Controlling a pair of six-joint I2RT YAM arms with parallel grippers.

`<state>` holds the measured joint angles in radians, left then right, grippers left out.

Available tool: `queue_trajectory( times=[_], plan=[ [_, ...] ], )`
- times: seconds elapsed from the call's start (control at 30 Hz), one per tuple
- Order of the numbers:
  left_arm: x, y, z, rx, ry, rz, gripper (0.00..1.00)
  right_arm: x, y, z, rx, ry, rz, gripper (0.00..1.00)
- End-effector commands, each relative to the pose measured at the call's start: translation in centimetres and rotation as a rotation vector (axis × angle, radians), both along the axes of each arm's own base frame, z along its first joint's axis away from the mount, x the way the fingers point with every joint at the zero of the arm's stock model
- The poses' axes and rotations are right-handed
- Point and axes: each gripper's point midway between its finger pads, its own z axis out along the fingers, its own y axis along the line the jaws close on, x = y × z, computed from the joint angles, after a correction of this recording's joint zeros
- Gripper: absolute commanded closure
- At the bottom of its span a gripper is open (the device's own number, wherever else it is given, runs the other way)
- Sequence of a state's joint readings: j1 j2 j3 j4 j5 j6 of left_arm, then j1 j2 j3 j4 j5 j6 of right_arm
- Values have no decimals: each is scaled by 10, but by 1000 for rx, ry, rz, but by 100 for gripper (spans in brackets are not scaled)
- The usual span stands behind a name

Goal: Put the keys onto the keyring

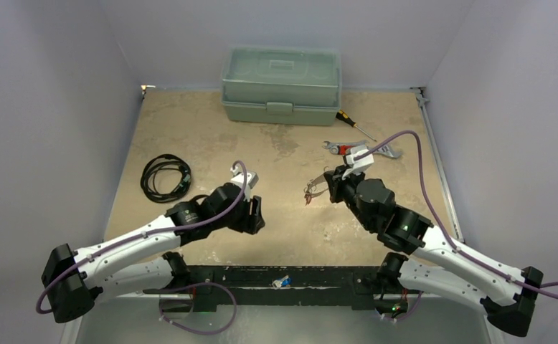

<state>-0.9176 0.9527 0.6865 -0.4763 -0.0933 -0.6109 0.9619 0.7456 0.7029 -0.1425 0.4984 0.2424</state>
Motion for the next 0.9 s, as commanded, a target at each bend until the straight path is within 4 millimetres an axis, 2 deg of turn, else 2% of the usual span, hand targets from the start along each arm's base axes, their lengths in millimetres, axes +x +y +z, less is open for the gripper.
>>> queue_trajectory(
  times=[0.0, 0.1, 0.23, 0.4, 0.5, 0.63, 0.73, 0.87],
  plan=[
    [-34, -13, -21, -76, 178, 87, 49, 10, -35, 18, 17, 15, -221, 100],
    [-56, -23, -31, -83, 222, 153, 49, 13, -42, 13, 4, 18, -265, 100],
    [-85, -45, -40, -54, 263, 188, 49, 14, -41, 13, 16, 17, -270, 100],
    [-108, -65, -67, 29, 268, 233, 54, 13, -42, 15, 23, 16, -259, 100],
    [-117, -75, -72, 58, 260, 264, 56, 10, -42, 15, 39, 13, -245, 100],
    [-127, -74, -81, 144, 231, 290, 58, 7, -41, 15, 59, 14, -226, 100],
    [-133, -74, -89, 165, 244, 293, 66, 5, -41, 17, 71, 11, -215, 100],
    [-138, -70, -89, 178, 243, 313, 69, 3, -40, 18, 82, 10, -202, 100]
  ],
)
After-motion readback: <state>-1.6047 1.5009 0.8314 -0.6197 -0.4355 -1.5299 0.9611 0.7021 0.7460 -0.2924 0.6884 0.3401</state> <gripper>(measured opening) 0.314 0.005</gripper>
